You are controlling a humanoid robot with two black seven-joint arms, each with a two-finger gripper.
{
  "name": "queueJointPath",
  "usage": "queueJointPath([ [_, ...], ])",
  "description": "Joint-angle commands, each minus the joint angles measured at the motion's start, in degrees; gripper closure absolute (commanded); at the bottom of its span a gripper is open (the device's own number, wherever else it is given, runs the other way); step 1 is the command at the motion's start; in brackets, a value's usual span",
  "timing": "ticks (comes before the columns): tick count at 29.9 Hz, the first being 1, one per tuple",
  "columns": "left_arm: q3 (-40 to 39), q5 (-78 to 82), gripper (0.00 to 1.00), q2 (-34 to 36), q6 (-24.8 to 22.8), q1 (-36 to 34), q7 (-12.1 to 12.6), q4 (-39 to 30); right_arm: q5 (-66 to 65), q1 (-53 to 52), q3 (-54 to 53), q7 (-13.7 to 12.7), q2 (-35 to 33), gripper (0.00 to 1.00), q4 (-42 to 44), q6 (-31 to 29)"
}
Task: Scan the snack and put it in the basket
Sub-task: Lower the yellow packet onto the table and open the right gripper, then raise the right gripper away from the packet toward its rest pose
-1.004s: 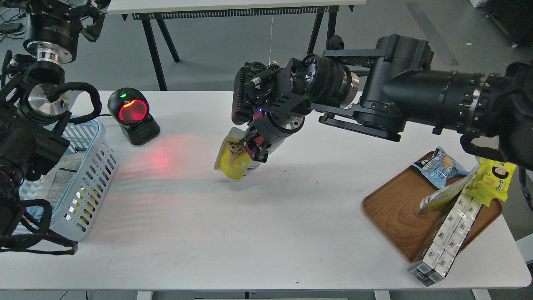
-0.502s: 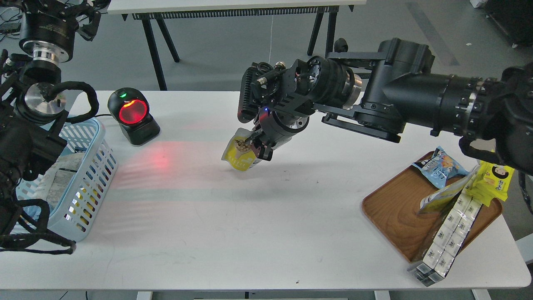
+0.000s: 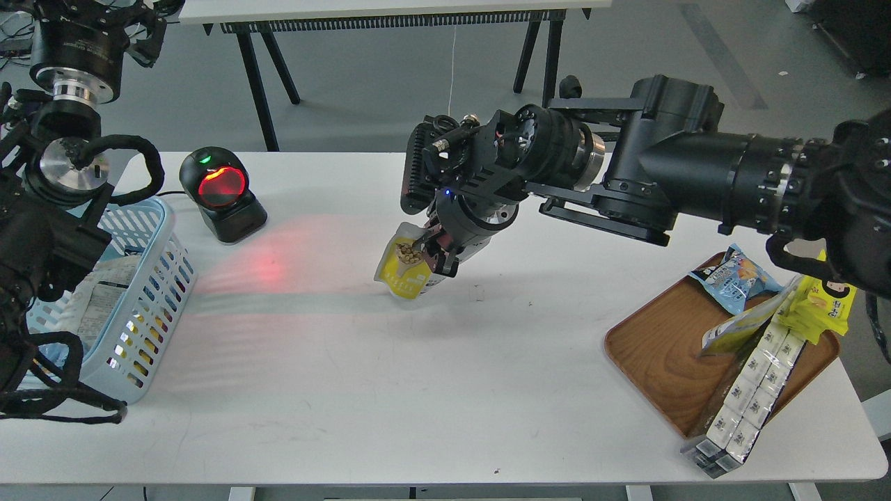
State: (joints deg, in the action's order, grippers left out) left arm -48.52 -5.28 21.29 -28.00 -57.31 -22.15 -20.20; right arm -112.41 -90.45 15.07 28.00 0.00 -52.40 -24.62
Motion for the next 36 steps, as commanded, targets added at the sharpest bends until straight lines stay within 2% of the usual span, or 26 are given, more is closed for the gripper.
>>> queueJointPath([
  [1,0.09,0.01,0.0,-0.11,0.0,0.0,-0.08,-0.02,-0.01,-0.25,0.05,0.0,0.0,0.95,-0.08,-0.08],
  [8,0.0,0.01,0.0,0.07,0.0,-0.08,-0.08,-0.02,0.08,-0.87,-0.04,0.0,0.0,0.95,-0.25,-0.08],
  [10,0.0,0.01,0.0,0.07,0.0,-0.08,-0.08,-0.02,0.08,-1.22,-0.13,0.0,0.0,0.91,-0.6,-0.08],
  [12,0.0,0.01,0.0,0.07,0.0,-0.08,-0.08,-0.02,0.43,-2.18,-0.92,0.0,0.0,0.79,-1.39,-0.08],
  [14,0.0,0.01,0.0,0.16,0.0,-0.08,-0.08,-0.02,2.27,-3.41,-0.92,0.0,0.0,0.6,-2.18,-0.08],
  [16,0.0,0.01,0.0,0.16,0.0,-0.08,-0.08,-0.02,4.9,-4.38,-0.92,0.0,0.0,0.47,-3.5,-0.08],
  [19,0.09,0.01,0.0,0.25,0.0,-0.17,0.0,-0.02,9.03,-5.26,-1.01,0.0,-0.7,0.34,-4.82,-0.17],
  [22,0.09,0.01,0.0,0.33,0.0,-0.52,0.0,-0.02,13.6,-7.28,-1.97,0.0,-4.47,0.04,-5.79,-0.43],
  [25,0.18,0.01,0.0,0.42,0.0,-0.79,0.09,-0.02,17.91,-7.72,-4.43,0.0,-8.34,0.01,-5.79,-3.23],
  [30,1.14,1.23,0.0,0.68,0.0,-0.87,0.97,-0.02,22.83,-6.85,-12.33,0.0,-14.05,0.01,-3.51,-3.38],
  [33,3.33,2.9,0.0,2.26,0.0,-1.84,2.2,-0.1,29.33,-5.27,-14.1,0.0,-16.78,0.01,-0.87,-3.38],
  [36,8.16,5.01,0.0,2.97,0.0,-4.82,4.74,-0.11,35.83,-4.3,-14.36,0.0,-20.64,0.01,1.76,-3.38],
])
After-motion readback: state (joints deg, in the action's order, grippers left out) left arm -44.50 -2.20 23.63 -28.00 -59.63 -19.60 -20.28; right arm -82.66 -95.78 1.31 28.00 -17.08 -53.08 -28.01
